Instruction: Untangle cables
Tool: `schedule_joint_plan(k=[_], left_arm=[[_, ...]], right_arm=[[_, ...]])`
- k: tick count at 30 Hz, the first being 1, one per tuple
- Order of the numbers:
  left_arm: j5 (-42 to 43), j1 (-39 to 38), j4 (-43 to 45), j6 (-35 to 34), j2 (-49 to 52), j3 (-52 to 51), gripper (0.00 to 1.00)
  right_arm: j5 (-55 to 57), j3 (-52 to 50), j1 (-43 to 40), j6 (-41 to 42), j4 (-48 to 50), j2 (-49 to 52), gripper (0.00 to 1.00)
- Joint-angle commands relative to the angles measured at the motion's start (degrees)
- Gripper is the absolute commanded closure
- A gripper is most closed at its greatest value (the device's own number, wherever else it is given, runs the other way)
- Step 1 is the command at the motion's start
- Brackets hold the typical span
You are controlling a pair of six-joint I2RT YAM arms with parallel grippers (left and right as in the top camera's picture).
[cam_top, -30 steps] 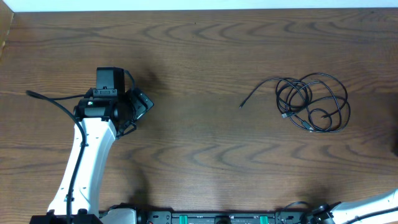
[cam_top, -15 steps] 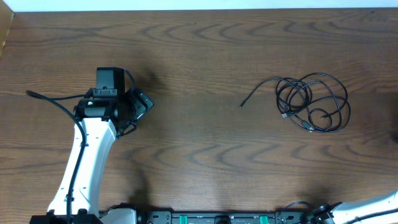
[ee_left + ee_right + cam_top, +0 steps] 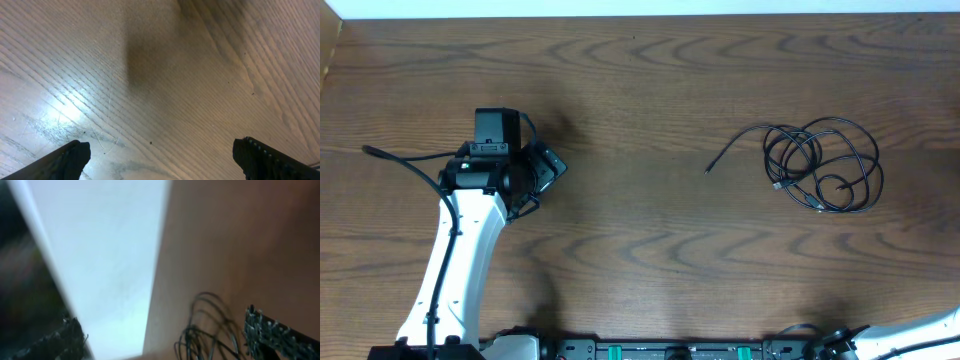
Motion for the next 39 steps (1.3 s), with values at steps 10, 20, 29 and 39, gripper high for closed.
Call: schedule_joint_plan(k=[10,20,29,39], left_arm=[[-0.96,0.35,-0.24,-0.07,-0.42,0.50,0.02],[-0.96,0.35,-0.22,-0.07,-0.42,0.52,0.02],[-0.96,0.35,-0.22,-0.07,-0.42,0.52,0.02],[-0.96,0.35,-0.24,-0.07,-0.42,0.52,0.02]], right_arm=[[12.31,0.15,1.03,15.26,-16.92,-1.42,0.01],[26.05,0.15,1.75,20.22,-15.93,-1.42,0.01],[17.16,0.15,2.14,41.22,-22.97,-1.42,0.01],[16.65,0.15,3.26,26.67,-5.62,-1.42,0.01]])
